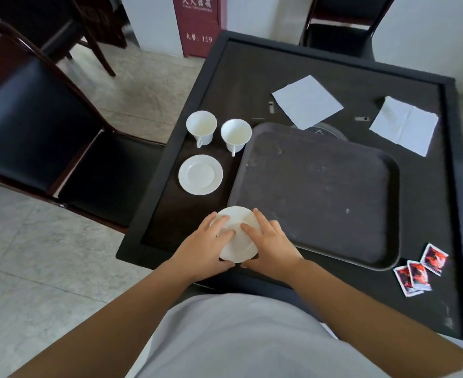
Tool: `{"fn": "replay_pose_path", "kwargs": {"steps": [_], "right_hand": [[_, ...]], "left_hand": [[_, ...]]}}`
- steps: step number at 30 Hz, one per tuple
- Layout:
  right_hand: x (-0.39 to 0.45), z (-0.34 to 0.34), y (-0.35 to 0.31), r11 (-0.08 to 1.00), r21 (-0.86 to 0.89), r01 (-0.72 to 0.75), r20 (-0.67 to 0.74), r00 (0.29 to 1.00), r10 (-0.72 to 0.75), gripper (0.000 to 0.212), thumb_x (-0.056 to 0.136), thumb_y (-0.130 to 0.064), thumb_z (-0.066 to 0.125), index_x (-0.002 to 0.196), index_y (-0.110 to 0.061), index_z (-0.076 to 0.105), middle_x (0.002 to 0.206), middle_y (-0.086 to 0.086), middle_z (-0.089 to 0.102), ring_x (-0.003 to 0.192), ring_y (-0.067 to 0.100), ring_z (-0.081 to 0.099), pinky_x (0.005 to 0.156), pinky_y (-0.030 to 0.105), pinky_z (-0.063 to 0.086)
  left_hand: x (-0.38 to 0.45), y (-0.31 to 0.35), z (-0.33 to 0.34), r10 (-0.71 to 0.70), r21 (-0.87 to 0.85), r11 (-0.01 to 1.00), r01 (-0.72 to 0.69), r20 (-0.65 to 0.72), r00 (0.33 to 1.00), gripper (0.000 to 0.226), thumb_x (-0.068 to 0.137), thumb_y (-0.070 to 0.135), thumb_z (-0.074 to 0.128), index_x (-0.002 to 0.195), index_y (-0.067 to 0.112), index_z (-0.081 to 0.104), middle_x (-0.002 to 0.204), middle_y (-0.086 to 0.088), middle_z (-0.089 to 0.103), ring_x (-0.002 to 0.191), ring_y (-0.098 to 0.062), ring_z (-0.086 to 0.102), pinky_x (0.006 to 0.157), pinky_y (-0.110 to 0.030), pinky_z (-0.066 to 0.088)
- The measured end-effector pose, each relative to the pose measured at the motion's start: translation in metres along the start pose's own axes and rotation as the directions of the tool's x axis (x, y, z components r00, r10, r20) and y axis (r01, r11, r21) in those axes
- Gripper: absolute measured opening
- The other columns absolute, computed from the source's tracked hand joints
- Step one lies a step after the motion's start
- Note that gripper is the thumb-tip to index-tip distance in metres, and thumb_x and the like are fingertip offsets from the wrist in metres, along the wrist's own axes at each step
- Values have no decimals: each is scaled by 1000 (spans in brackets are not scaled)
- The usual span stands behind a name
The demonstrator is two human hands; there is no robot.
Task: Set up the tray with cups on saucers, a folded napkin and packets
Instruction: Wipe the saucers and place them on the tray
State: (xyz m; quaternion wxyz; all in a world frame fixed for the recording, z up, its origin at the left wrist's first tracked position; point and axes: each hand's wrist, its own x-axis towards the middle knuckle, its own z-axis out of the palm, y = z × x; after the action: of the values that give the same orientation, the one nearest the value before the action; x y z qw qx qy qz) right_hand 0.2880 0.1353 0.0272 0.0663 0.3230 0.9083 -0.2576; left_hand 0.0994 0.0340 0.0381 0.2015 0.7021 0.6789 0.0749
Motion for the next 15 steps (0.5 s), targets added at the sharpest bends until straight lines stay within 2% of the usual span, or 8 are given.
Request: {"fn": "replay_pose_path", "kwargs": {"steps": [6, 11, 15], "right_hand": [[-44, -19, 52, 996, 49, -77, -44, 996, 79, 88, 74, -53, 75, 143, -34, 25, 161, 5, -1, 131, 31, 20, 105, 45, 38], [-73, -31, 93, 986, 81, -147, -101, 983, 154, 87, 73, -53, 76, 142, -35, 26, 160, 4, 2, 129, 33, 24, 104, 47, 40], [-87, -42, 126, 971, 125, -202, -134, 967, 218, 88, 73, -51, 77, 144, -33, 28, 160, 4, 2, 131, 30, 19, 104, 47, 38]], "left_hand": [[40, 58, 8, 48, 21, 999, -50, 57, 997, 65, 80, 54, 66, 134, 23, 47, 155, 1, 20, 145, -23, 6, 97, -40, 47], [76, 101, 15, 95, 33, 994, -100, 125, 988, 66, 80, 54, 65, 136, 23, 45, 156, 2, 15, 146, -23, 0, 102, -44, 44], [109, 128, 18, 131, 30, 990, -136, 140, 982, 65, 80, 51, 67, 135, 22, 47, 155, 3, 15, 146, -21, -2, 97, -45, 48]]}}
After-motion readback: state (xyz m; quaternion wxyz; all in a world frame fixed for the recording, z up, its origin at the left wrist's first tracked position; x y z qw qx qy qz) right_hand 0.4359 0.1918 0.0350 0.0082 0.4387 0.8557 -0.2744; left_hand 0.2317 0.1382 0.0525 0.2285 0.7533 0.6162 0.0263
